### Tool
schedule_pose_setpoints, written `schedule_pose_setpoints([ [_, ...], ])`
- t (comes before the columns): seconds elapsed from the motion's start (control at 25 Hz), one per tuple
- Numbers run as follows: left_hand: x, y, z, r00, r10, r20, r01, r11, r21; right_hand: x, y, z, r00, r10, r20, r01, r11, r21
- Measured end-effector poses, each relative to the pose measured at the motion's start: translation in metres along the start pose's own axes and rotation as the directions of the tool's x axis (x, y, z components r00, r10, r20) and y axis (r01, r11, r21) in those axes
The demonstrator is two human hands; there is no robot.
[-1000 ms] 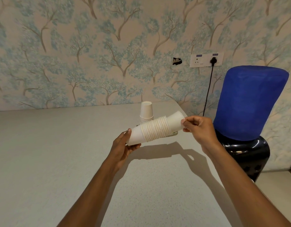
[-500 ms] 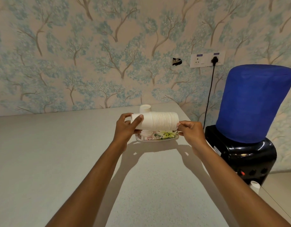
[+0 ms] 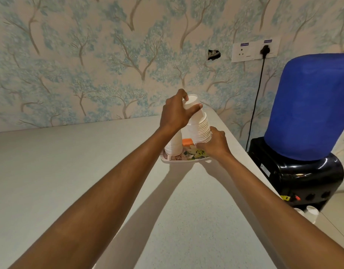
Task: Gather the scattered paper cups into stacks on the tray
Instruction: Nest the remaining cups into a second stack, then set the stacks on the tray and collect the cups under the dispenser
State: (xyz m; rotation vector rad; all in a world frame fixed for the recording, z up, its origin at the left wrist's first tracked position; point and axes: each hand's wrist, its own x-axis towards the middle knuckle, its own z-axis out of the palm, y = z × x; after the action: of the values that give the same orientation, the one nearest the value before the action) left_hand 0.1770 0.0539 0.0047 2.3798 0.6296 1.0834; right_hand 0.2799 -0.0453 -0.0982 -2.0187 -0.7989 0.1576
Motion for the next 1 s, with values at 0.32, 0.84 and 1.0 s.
schedule_pose_setpoints([
  [0.32, 0.026, -0.014, 0.020, 0.978, 0.106, 0.182, -0.141, 0.971, 0.191, 0.025, 0.023, 0.020, 0.994, 0.018, 0.105, -0.007, 0.994, -0.106],
  [0.84, 0.030, -0.041, 0.043, 0.980, 0.088, 0.181, -0.136, 0.953, 0.272, 0.030, 0.041, 0.026, 0.989, 0.022, 0.147, 0.026, 0.948, -0.318],
  [1.0, 0.026, -0.038, 0.038, 0.976, 0.102, 0.190, -0.157, 0.941, 0.299, 0.029, 0.047, 0.020, 0.976, 0.001, 0.219, 0.061, 0.959, -0.276],
])
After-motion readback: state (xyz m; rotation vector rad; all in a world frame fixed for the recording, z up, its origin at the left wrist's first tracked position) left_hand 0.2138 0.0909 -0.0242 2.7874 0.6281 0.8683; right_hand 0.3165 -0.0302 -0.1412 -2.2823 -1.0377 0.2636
